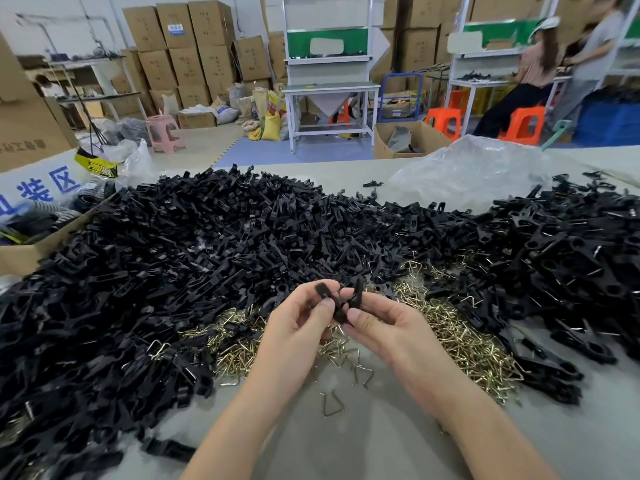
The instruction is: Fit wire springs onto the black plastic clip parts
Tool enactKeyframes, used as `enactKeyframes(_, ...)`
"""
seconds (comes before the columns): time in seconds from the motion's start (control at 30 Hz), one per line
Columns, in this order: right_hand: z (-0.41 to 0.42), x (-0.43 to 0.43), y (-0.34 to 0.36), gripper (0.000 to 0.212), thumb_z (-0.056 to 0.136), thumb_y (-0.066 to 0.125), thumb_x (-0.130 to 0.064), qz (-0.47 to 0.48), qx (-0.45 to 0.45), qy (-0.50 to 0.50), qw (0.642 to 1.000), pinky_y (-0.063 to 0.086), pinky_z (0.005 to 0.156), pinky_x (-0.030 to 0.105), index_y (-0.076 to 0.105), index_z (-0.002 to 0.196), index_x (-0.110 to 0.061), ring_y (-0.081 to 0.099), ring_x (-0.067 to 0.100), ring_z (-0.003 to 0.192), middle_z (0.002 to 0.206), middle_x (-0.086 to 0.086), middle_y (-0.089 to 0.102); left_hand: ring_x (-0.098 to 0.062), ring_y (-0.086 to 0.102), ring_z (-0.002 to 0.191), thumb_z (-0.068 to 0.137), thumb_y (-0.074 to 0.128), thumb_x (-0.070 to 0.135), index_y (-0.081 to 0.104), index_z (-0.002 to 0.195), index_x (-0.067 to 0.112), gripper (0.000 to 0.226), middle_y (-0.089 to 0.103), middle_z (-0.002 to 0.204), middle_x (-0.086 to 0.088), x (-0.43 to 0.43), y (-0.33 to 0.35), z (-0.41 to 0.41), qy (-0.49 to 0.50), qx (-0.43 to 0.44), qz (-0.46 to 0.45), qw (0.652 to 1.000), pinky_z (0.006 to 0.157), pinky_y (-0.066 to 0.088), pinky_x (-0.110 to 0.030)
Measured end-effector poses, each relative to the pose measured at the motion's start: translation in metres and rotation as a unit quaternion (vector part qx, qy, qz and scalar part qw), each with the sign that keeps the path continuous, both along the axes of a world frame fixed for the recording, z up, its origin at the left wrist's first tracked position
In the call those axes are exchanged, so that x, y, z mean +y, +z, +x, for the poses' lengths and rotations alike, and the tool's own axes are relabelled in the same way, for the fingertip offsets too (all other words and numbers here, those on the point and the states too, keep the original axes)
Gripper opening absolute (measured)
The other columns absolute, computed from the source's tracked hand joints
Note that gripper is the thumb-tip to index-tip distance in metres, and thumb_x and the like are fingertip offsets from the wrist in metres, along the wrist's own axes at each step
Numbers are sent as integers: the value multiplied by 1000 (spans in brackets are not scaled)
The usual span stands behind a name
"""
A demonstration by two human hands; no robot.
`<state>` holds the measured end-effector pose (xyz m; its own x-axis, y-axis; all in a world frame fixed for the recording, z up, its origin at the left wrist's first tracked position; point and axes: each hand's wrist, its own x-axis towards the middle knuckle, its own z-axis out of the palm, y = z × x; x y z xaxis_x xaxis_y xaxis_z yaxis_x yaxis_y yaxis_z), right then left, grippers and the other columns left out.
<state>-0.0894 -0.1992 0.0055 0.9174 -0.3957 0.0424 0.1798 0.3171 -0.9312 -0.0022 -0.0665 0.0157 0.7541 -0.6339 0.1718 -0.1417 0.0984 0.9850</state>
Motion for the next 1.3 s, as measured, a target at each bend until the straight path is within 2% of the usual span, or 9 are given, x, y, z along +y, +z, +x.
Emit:
enactKeyframes(0.1,0,-1,1,32,83,73,-16,6,7,12,1000,58,89,25,78,114,-21,70,25,114,120,9,74,-1,68,90,104,49,5,68,115,23,28,75,109,9,0,-3,4,-18,-6,20,1000,73,51,-15)
enactKeyframes(0.17,0,-2,2,33,81,74,-18,-1,13,6,1000,58,88,27,78,114,-24,71,26,112,118,12,74,-1,66,89,104,50,5,68,116,28,31,75,108,9,-1,-5,7,-15,-20,29,999,74,51,-17)
enactKeyframes(0.37,0,-2,2,34,80,75,-21,-2,20,1,1000,59,85,28,78,112,-30,73,28,106,111,12,76,-2,67,87,102,54,6,66,121,27,31,76,107,6,-4,-8,10,-7,-19,15,1000,75,51,-18)
enactKeyframes(0.47,-1,-2,2,35,79,76,-24,-7,25,8,1000,59,85,28,77,114,-29,73,32,106,113,14,75,-5,69,93,103,55,9,67,121,28,30,76,108,5,-6,-7,8,-8,-31,18,999,75,52,-18)
enactKeyframes(0.7,0,0,2,29,89,72,-11,-28,25,-1,999,59,82,28,79,108,-31,74,18,96,106,8,76,4,65,78,102,56,10,67,118,29,27,76,99,12,-5,-6,7,10,-56,20,998,75,49,-13)
enactKeyframes(0.87,-1,-1,0,29,87,72,-14,-29,24,11,999,59,82,27,79,109,-32,74,14,94,104,5,77,-1,68,89,103,54,8,66,117,32,30,76,101,11,-6,-7,5,21,-72,29,997,77,49,-15)
enactKeyframes(1.0,0,-3,-1,31,81,74,-21,-25,22,12,999,59,83,28,79,109,-31,75,19,97,108,12,76,-3,68,89,103,53,7,66,116,33,32,76,100,11,-7,-7,4,27,-74,33,996,78,51,-18)
enactKeyframes(1.13,0,-3,-4,27,85,73,-13,-32,28,2,999,59,82,27,80,107,-28,75,21,97,107,14,75,-10,68,95,103,55,10,67,115,37,32,74,100,8,-7,-9,3,32,-83,42,995,82,52,-19)
enactKeyframes(1.3,-1,-3,-4,29,90,70,-2,-41,32,-7,999,60,81,27,80,106,-23,76,23,96,109,18,73,-8,68,97,103,56,11,68,114,38,31,74,101,10,-7,-8,1,38,-87,48,994,84,52,-19)
